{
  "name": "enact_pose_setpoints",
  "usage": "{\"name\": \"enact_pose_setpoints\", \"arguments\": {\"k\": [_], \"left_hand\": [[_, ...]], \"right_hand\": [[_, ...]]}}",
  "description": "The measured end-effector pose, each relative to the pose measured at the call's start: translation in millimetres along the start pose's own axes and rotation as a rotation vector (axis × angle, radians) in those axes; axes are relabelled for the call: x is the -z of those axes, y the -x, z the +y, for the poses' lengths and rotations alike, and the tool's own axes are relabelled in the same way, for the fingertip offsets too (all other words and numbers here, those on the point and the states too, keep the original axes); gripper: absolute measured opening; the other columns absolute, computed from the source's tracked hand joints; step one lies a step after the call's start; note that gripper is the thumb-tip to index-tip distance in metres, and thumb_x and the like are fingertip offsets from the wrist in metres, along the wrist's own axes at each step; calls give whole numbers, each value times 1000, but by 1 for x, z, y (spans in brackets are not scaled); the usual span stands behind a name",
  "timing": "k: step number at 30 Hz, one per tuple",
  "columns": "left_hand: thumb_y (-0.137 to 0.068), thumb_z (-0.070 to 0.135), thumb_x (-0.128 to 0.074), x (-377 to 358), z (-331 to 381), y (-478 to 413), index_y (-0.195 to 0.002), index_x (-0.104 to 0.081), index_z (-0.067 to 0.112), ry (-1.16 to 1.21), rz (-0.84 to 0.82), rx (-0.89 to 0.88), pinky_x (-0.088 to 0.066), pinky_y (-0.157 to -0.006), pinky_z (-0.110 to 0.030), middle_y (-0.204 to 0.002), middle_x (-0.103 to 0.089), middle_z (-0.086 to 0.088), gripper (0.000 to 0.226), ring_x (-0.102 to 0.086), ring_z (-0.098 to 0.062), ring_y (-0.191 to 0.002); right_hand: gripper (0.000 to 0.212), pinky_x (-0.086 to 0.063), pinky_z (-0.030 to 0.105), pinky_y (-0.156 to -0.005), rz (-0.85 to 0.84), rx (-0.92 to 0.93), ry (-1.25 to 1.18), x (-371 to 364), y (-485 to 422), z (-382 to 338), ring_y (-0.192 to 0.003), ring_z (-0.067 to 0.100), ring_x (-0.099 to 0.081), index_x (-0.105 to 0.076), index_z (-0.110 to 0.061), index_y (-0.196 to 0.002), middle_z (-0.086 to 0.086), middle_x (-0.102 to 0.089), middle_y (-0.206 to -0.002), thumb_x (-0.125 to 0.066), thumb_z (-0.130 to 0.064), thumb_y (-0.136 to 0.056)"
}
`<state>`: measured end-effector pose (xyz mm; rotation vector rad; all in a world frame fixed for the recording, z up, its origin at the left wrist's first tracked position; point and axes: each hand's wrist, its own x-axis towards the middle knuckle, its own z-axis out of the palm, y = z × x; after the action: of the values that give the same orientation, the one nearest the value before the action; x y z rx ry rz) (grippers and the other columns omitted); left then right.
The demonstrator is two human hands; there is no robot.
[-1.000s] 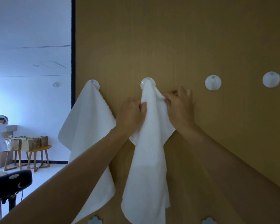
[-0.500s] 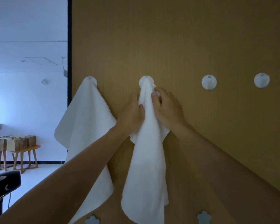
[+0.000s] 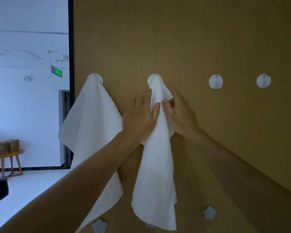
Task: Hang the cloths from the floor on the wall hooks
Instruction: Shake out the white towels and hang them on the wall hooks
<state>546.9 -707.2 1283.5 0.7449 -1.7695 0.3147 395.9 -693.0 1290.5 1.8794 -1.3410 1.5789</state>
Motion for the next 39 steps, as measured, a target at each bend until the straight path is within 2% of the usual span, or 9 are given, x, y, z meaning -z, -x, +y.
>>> {"name": "enact_pose_setpoints", "arguments": {"k": [3, 10, 13, 18, 22, 26, 29, 33, 39], "left_hand": [[-96, 56, -23, -1, -9, 3, -145, -35, 17, -145, 10, -83, -40, -102, -43, -141, -47, -9, 65, -46, -26, -125], [-94, 61, -26, 11, -14, 20, -146, -34, 21, -320, -40, -133, -33, -109, -56, -147, -40, -11, 66, -38, -33, -133], [-93, 65, -21, 25, -10, 30, -146, -31, 22, -388, -83, -119, -30, -109, -59, -148, -38, -11, 69, -34, -34, -135], [-95, 64, -22, 46, 6, 57, -149, -19, 26, -547, -133, -89, -16, -113, -60, -157, -26, -9, 66, -22, -35, -144], [-92, 67, -7, 68, 24, 86, -152, -21, 28, -714, -190, -19, -10, -115, -59, -160, -17, -8, 73, -14, -33, -147], [-94, 64, -12, 98, 44, 127, -149, -33, 24, -778, -178, 1, -16, -112, -61, -156, -30, -12, 71, -26, -38, -143], [-95, 61, -22, 125, 54, 167, -147, -37, 20, -961, -221, 23, -27, -108, -61, -152, -37, -14, 68, -35, -39, -138], [-95, 62, -16, 175, 65, 218, -153, -23, 22, -1097, -357, 140, -23, -112, -60, -159, -22, -11, 70, -20, -36, -145], [-95, 65, -7, 283, 84, 285, -154, -11, 24, -1283, -424, 387, -12, -115, -58, -162, -8, -11, 73, -8, -36, -148]], "right_hand": [[57, -41, 39, -104, 17, 36, 67, 1, 13, 1, -123, 13, -48, -27, -30, -150, -5, -47, -143, -36, -51, -99], [58, -27, 45, -116, -50, 29, 283, 12, 41, -2, -140, 19, -29, -19, -39, -151, -2, -28, -156, -33, -57, -98], [65, -27, 51, -115, -69, 41, 340, 21, 49, -5, -142, 23, -27, -14, -39, -152, -1, -24, -158, -23, -67, -94], [68, -23, 55, -116, -128, 75, 415, 36, 68, -18, -147, 26, -17, -9, -37, -154, 1, -15, -161, -19, -66, -93], [67, -14, 57, -118, -185, 149, 494, 41, 92, -28, -150, 27, -8, -3, -38, -154, 3, -9, -163, -23, -66, -95], [70, -21, 57, -116, -265, 190, 426, 40, 123, -45, -150, 28, -7, -5, -37, -154, 4, -10, -163, -16, -65, -91], [70, -18, 63, -115, -281, 261, 333, 31, 156, -69, -149, 30, -12, -11, -32, -155, 8, -18, -161, -16, -62, -92], [71, -8, 63, -115, -341, 315, 203, 12, 197, -112, -149, 32, -13, -11, -32, -155, 9, -17, -162, -17, -65, -92], [68, -8, 63, -114, -416, 413, -5, -12, 251, -212, -150, 30, -10, -13, -34, -155, 7, -16, -162, -29, -62, -95]]}}
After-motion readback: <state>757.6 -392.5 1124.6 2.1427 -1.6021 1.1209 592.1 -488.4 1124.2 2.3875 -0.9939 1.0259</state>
